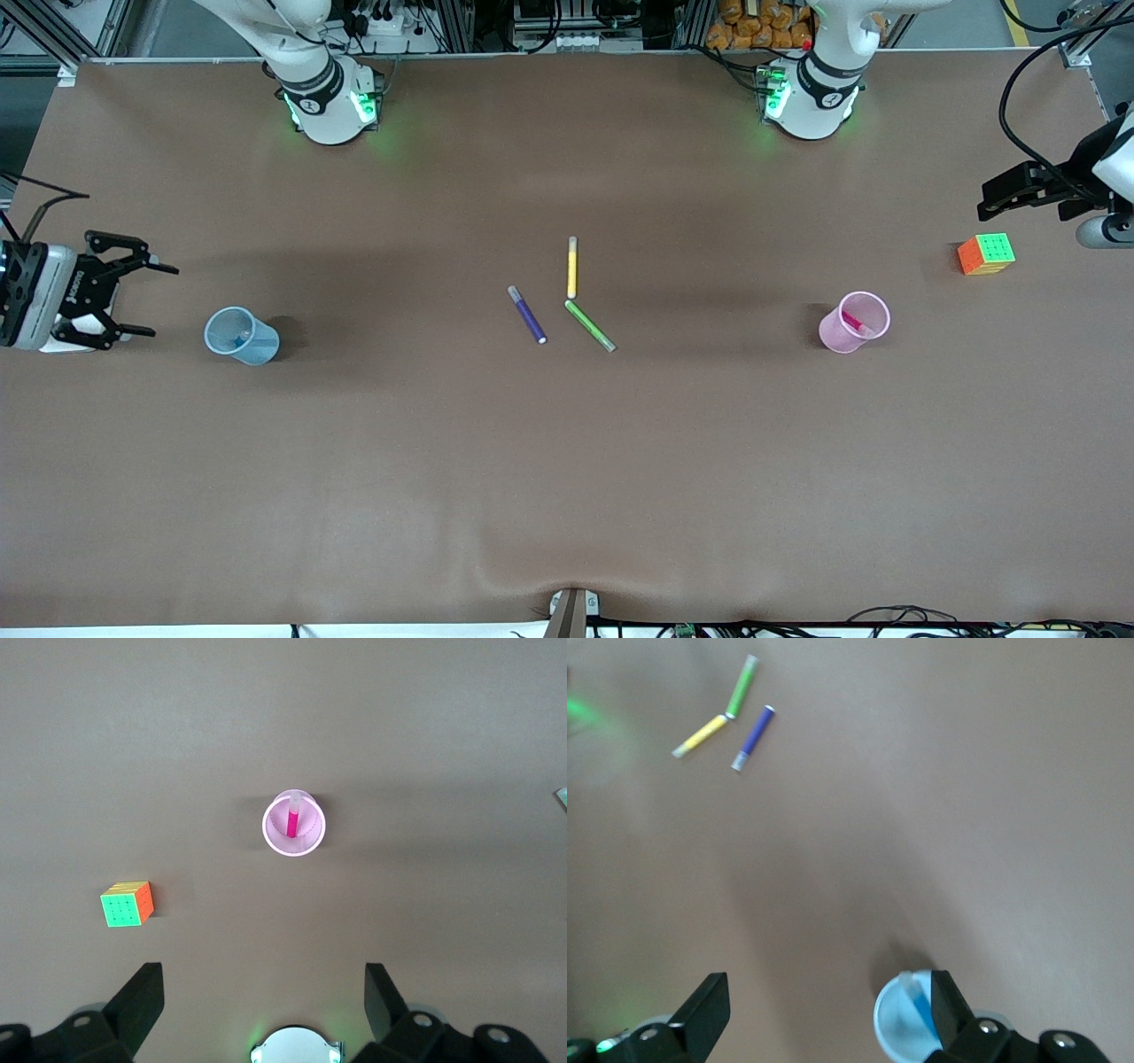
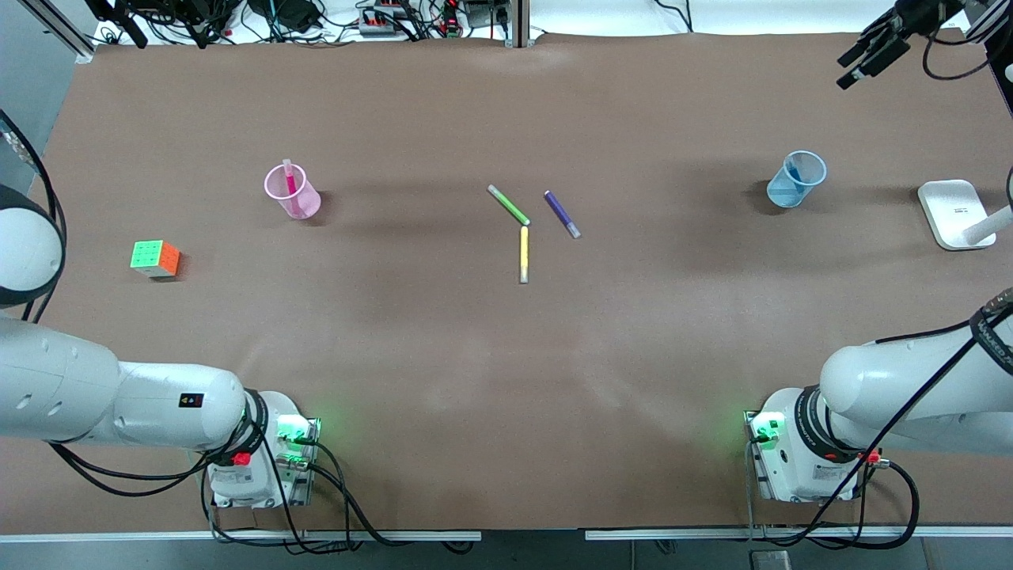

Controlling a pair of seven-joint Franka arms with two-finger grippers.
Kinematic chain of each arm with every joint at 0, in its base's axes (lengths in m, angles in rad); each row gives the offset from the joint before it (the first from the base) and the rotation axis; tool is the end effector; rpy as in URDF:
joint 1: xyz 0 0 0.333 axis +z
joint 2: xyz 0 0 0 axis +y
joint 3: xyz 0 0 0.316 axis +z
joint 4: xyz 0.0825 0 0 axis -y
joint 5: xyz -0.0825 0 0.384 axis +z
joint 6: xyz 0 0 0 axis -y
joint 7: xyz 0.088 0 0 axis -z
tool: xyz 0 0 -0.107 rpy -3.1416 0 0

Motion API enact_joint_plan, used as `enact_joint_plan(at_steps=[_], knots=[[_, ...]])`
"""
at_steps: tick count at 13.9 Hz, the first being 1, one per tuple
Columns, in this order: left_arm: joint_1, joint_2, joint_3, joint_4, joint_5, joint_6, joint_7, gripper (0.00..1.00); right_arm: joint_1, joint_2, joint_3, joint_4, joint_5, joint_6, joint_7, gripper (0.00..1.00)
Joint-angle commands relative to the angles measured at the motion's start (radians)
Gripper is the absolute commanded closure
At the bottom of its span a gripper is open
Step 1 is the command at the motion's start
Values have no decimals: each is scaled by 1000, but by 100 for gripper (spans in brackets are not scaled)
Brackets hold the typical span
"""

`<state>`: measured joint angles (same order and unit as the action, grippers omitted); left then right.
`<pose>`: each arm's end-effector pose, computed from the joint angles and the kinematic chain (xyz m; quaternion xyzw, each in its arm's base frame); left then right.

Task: Place pink and blue markers in matching cups

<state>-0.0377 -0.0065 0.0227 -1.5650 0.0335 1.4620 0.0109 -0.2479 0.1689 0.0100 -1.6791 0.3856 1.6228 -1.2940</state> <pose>0.5407 -0.0042 0.6218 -0.9986 0.0119 0.0482 0.0167 0.5827 -0.1021 0.4882 -0.8581 -0.4642 -0.0521 0.2133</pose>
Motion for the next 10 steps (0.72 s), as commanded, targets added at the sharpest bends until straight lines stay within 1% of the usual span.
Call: enact_joint_plan(at_steps=[1,2,5,8,10], knots=[[5,16,-3,31,6,-12,26,0,82,-93,-4,-17,-164,29,257,0],[4,16,-3,31,5,-12,26,0,102,-113,-4,-17,-215,29,371,0],[6,16,-3,31,5,-12,27,0,169,-157,-22,-11,-284,25,621,0],[6,14,-3,31,3,-12,27,0,185,-173,-35,4,-295,12,819,0],[6,16,-1,29,3,-12,27,0,182,-192,-36,9,-329,-3,954,0]])
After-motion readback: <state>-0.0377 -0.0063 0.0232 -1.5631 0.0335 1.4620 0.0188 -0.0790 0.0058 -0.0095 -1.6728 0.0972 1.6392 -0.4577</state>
